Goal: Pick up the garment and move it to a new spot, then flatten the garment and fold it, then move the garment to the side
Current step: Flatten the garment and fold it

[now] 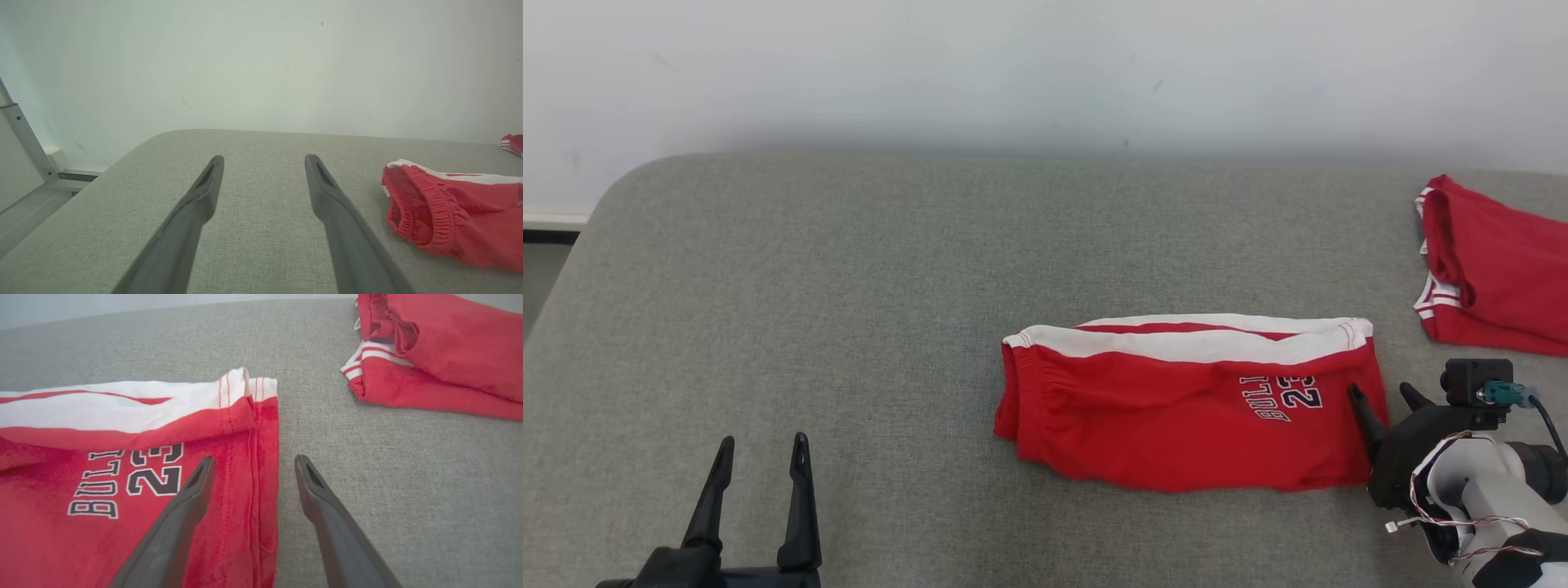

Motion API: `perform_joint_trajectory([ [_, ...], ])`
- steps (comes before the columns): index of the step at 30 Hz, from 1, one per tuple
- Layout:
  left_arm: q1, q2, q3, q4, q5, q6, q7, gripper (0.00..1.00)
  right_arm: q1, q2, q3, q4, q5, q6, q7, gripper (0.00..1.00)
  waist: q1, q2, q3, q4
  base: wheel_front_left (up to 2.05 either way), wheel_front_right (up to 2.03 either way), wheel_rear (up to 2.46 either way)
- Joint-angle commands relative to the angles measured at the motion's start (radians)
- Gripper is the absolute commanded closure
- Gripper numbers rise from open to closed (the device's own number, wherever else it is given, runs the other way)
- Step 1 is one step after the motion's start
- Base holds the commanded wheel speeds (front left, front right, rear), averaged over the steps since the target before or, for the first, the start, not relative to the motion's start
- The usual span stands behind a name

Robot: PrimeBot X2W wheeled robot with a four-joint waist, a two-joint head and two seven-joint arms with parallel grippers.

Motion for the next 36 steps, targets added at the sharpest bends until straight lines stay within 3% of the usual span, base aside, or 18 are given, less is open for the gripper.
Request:
perform_joint_trajectory([
  [1, -0.015, -0.002, -0.004, 0.0, -0.001, 0.002, -0.003, 0.0, -0.017, 0.013, -0.007, 0.033, -0.018, -0.003, 0.015, 0.0, 0.0001, -0.0001, 0.019, 0.018, 0.0, 0.0, 0.0],
  [8, -0.025, -0.002, -0.021, 0.01, 0.024, 0.003, -0.003, 0.0, -0.059, 0.052, -0.003, 0.132, -0.051, -0.003, 0.073, 0.0, 0.0001, -0.0001, 0.03, 0.031, 0.0, 0.0, 0.0],
  [9, -0.024, -0.002, -0.024, 0.013, 0.029, 0.003, -0.003, 0.0, -0.062, 0.058, 0.003, 0.137, -0.049, -0.003, 0.079, 0.54, 0.0001, -0.0001, 0.029, 0.031, 0.0, 0.0, 0.0],
  [10, -0.021, -0.002, -0.027, 0.015, 0.035, 0.003, -0.003, 0.0, -0.064, 0.063, 0.007, 0.141, -0.048, -0.001, 0.079, 0.93, 0.0001, -0.0001, 0.027, 0.03, 0.0, 0.0, 0.0],
  [11, -0.019, -0.002, -0.027, 0.017, 0.037, 0.003, -0.003, 0.0, -0.066, 0.067, 0.009, 0.143, -0.045, -0.001, 0.077, 1.0, 0.0001, -0.0001, 0.024, 0.028, 0.0, 0.0, 0.0],
  [18, -0.001, -0.002, -0.022, 0.025, 0.036, 0.004, -0.003, 0.0, -0.077, -0.014, -0.023, 0.188, -0.043, -0.003, 0.014, 1.0, 0.0001, -0.0001, -0.005, 0.015, 0.0, 0.0, 0.0],
  [23, 0.013, -0.003, -0.016, 0.022, 0.028, 0.008, -0.003, 0.0, -0.07, -0.017, -0.021, 0.173, -0.024, -0.003, -0.013, 1.0, 0.0001, -0.0001, -0.015, 0.0, 0.0, 0.0, 0.0],
  [29, 0.024, -0.003, -0.012, 0.022, 0.023, 0.011, -0.003, 0.0, -0.044, 0.006, 0.022, 0.042, 0.018, -0.003, -0.027, 1.0, 0.0001, -0.0001, -0.027, -0.022, 0.0, 0.0, 0.0],
  [36, 0.027, -0.003, -0.01, 0.021, 0.023, 0.012, -0.003, 0.0, -0.028, 0.05, 0.086, -0.185, 0.075, -0.003, 0.031, 1.0, 0.0001, -0.0001, -0.037, -0.042, 0.0, 0.0, 0.0],
])
